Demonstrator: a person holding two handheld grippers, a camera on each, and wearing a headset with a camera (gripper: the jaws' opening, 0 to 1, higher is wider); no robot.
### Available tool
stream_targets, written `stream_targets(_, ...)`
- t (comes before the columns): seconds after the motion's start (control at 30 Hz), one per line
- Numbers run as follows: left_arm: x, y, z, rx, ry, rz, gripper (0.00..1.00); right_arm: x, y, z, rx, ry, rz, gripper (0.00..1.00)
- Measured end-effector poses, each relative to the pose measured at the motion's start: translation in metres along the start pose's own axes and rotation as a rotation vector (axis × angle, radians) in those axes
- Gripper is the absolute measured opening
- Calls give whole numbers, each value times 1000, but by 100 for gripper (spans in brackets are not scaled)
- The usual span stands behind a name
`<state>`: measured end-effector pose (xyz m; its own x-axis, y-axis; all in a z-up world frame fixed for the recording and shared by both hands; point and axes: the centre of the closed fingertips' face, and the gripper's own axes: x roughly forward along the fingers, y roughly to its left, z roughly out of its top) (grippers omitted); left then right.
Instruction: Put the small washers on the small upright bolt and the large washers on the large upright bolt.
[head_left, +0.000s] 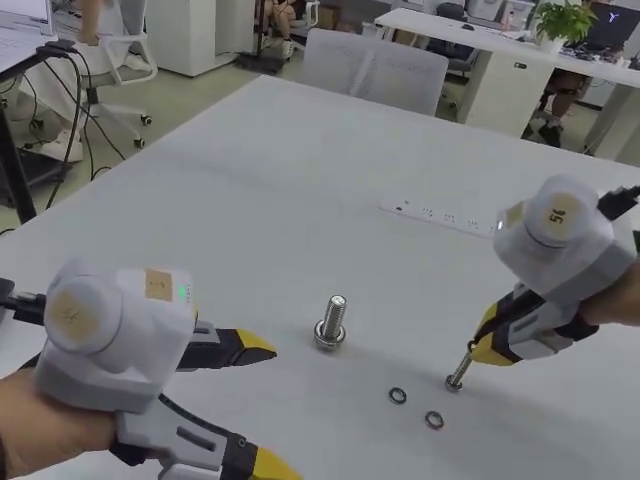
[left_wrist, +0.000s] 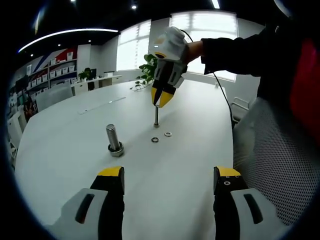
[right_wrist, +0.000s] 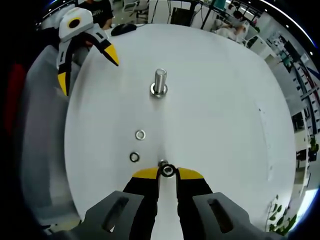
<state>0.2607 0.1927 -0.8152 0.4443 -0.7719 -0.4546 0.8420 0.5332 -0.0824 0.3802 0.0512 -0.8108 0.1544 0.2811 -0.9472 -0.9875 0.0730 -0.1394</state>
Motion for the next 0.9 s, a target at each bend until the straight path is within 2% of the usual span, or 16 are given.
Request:
stream_targets(0.5, 1, -1, -3, 1, 12, -3, 72, 7, 2, -3, 14, -1, 16, 14)
stream_targets(0.9, 1, -1, -4, -5, 17, -3, 72, 21, 1, -8, 21, 9, 40, 14)
